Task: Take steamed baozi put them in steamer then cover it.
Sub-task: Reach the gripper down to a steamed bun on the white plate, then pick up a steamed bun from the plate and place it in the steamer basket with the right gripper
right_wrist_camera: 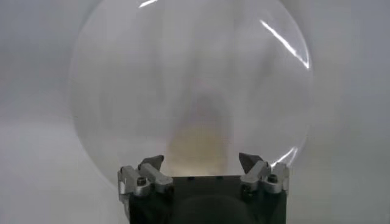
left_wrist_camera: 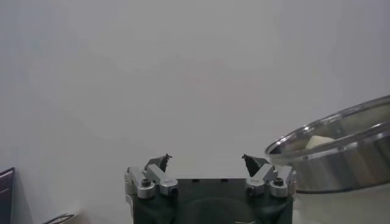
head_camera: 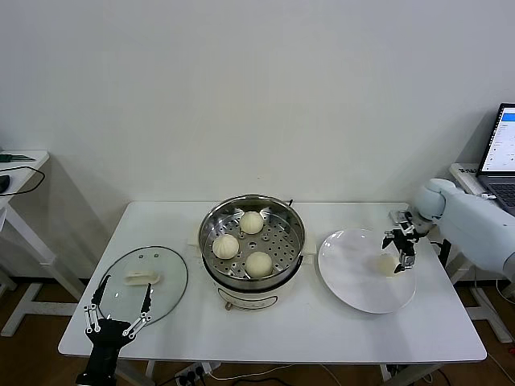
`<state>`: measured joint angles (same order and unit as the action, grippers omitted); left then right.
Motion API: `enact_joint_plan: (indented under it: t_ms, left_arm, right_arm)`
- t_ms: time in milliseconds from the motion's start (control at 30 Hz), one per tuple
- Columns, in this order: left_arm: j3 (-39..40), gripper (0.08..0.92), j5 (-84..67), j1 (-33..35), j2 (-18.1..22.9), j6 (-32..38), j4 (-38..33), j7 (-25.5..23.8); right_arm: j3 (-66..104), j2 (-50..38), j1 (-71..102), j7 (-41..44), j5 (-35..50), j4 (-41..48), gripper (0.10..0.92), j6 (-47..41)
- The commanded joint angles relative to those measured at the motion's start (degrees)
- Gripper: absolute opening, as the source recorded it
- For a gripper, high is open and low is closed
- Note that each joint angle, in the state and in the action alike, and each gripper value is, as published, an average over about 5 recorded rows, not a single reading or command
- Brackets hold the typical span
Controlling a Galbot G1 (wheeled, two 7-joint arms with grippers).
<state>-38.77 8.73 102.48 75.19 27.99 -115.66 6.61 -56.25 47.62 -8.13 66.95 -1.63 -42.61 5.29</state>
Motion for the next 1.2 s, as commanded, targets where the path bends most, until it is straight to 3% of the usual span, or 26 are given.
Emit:
enact_joint_plan:
  t_ms: [33, 267, 533, 767, 967, 1200]
  left_arm:
    - [0.0, 0.823, 0.1, 0.0, 0.0, 0.1, 0.1, 0.1]
    - [-0.1, 0.823, 0.0, 0.0, 0.0, 0.1, 0.2, 0.2]
    - [-0.3, 0.823, -0.1, -0.2, 0.1, 0.1, 0.2, 0.3]
    - [-0.4, 0.823, -0.2, -0.2, -0.2, 0.2, 0.3, 0.4]
    - [0.2, 0.823, -0.2, -0.6, -0.7, -0.1, -0.1, 0.4]
    - [0.5, 0.823, -0.2, -0.7, -1.0, 0.0, -0.2, 0.4]
  right_arm:
    - [0.8, 0.8, 2.0, -1.2, -1.0, 1.6, 0.823, 0.0]
    - [1.0, 0.9, 2.3, -2.1, -1.1, 1.8, 0.815, 0.2]
    - [1.0, 1.0, 1.4, -2.3, -0.9, 1.1, 0.666, 0.2]
    - [0.4, -0.4, -6.8, 4.3, -0.4, -3.7, 0.647, 1.2]
    - [-7.6, 1.1, -22.5, 13.8, 10.3, -10.8, 0.662, -1.1]
    - [-20.5, 7.7, -37.0, 14.1, 25.7, -18.6, 0.67, -6.9]
